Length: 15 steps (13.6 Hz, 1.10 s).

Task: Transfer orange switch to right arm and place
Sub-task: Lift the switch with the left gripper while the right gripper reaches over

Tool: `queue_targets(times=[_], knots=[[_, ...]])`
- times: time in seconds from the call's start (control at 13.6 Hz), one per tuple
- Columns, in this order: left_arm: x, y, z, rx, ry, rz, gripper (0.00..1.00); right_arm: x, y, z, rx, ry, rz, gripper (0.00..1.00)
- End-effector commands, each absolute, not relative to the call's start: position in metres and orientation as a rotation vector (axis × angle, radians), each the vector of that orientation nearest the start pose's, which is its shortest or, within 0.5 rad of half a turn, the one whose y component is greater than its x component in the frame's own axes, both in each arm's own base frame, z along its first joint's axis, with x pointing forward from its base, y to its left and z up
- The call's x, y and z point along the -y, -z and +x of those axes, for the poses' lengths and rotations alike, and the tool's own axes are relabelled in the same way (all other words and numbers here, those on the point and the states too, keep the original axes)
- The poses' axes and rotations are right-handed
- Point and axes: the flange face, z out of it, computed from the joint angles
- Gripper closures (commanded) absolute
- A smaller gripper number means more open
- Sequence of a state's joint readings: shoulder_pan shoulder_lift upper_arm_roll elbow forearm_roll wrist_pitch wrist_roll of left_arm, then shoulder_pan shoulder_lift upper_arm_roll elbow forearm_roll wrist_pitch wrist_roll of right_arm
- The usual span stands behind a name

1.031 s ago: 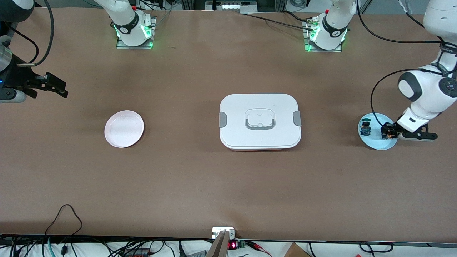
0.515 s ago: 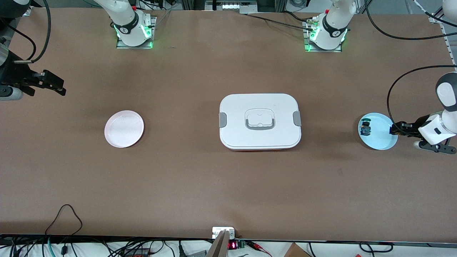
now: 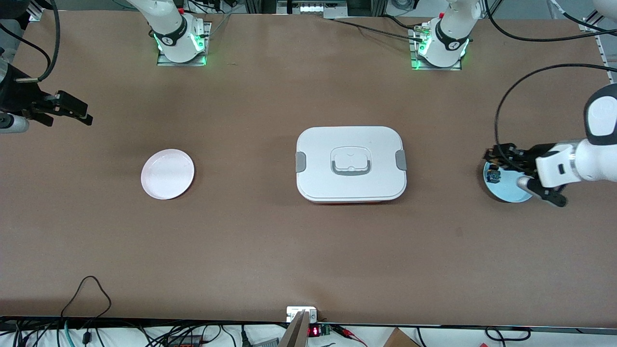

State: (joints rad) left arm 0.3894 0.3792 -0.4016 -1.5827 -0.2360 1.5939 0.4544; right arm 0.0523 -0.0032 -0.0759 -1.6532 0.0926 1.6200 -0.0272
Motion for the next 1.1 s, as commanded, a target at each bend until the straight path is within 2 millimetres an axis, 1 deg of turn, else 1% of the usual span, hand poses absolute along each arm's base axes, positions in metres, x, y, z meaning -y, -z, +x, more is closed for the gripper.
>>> queue_targets(times=[0.0,0.07,0.15,0.22,0.29,0.37,0.44,0.52,0.66,0.74,0.81,0.88,0.96,1.03], knots=[[0.098,-0.434,0.620,-1.041,-0.422,-3.592,0.83,-0.002,-0.594,0.546,-0.017,-0.135,-2.970,0.00],[0.132,-0.440,0.617,-1.119,-0.404,-3.665,0.86,-0.005,-0.592,0.541,-0.016,-0.197,-2.932,0.00],[0.167,-0.448,0.616,-1.171,-0.321,-3.724,0.88,0.002,-0.591,0.540,-0.040,-0.214,-2.905,0.00],[0.210,-0.459,0.611,-1.245,-0.230,-3.750,0.88,0.006,-0.588,0.540,-0.045,-0.235,-2.888,0.00],[0.257,-0.468,0.604,-1.295,-0.132,-3.818,0.88,0.006,-0.581,0.538,-0.032,-0.291,-2.880,0.00],[0.298,-0.477,0.597,-1.309,-0.011,-3.885,0.88,0.004,-0.581,0.536,-0.020,-0.312,-2.874,0.00],[0.324,-0.483,0.592,-1.398,0.161,-3.879,0.88,-0.001,-0.583,0.535,-0.013,-0.307,-2.853,0.00],[0.349,-0.485,0.586,-1.539,0.340,-3.826,0.88,-0.006,-0.585,0.535,-0.005,-0.303,-2.807,0.00],[0.385,-0.474,0.580,-1.780,0.707,-3.673,0.88,-0.018,-0.581,0.531,0.006,-0.373,-2.679,0.00],[0.406,-0.472,0.572,-1.880,0.874,-3.570,0.88,-0.028,-0.579,0.529,0.019,-0.404,-2.599,0.00],[0.418,-0.464,0.572,-1.909,1.023,-3.487,0.88,-0.043,-0.579,0.529,0.040,-0.420,-2.531,0.00],[0.428,-0.460,0.570,-1.920,1.162,-3.430,0.90,-0.055,-0.581,0.531,0.044,-0.421,-2.474,0.00],[0.436,-0.460,0.565,-1.911,1.277,-3.425,0.90,-0.070,-0.577,0.533,0.061,-0.439,-2.414,0.00],[0.444,-0.462,0.560,-1.903,1.394,-3.408,0.90,-0.081,-0.571,0.535,0.064,-0.456,-2.350,0.00]])
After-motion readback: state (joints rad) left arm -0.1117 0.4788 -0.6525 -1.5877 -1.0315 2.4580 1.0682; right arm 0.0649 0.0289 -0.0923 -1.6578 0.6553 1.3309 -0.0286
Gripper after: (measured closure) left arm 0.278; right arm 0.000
